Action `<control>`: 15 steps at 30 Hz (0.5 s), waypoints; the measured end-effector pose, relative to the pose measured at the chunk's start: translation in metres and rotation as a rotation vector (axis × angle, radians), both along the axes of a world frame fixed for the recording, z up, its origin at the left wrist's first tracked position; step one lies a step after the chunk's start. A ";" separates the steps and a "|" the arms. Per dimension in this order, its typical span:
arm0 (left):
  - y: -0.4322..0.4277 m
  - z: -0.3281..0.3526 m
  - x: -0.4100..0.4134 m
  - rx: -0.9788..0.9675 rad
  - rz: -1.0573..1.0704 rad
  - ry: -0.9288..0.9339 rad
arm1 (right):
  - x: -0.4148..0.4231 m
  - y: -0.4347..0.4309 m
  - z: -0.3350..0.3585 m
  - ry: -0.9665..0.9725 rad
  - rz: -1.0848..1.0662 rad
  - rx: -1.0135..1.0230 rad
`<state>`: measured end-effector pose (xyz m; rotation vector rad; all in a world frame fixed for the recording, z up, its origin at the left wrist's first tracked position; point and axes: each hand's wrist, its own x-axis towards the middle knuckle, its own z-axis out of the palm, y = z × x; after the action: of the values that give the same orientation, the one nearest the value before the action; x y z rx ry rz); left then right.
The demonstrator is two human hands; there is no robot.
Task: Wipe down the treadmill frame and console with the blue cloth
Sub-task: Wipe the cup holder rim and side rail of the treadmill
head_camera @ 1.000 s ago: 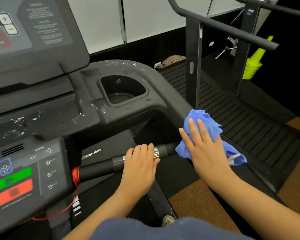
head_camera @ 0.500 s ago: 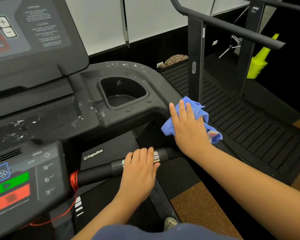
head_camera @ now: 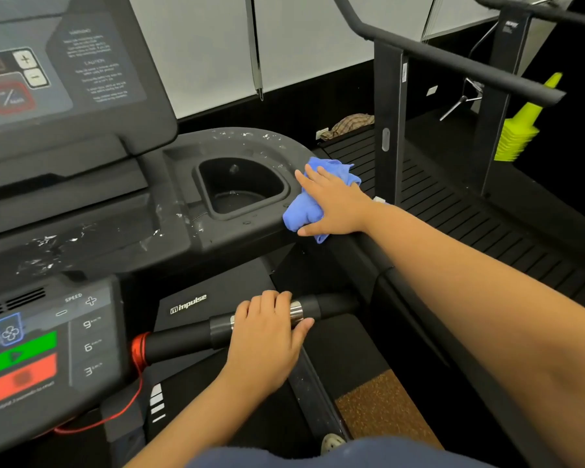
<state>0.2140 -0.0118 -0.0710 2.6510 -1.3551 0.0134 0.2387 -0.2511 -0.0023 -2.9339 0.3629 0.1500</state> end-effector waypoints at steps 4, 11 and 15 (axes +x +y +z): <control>-0.033 0.023 0.010 -0.169 -0.005 0.102 | -0.022 0.001 0.003 -0.115 -0.097 0.265; -0.115 0.054 0.049 -0.497 -0.145 0.201 | -0.087 0.008 0.000 -0.151 -0.258 0.361; -0.152 0.048 0.074 -0.235 -0.181 0.190 | -0.129 0.026 -0.009 -0.075 -0.285 0.373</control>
<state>0.2876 -0.1637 -0.0227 2.2683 -1.4276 -0.0927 0.1100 -0.2248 -0.0111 -2.4834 0.6570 0.0596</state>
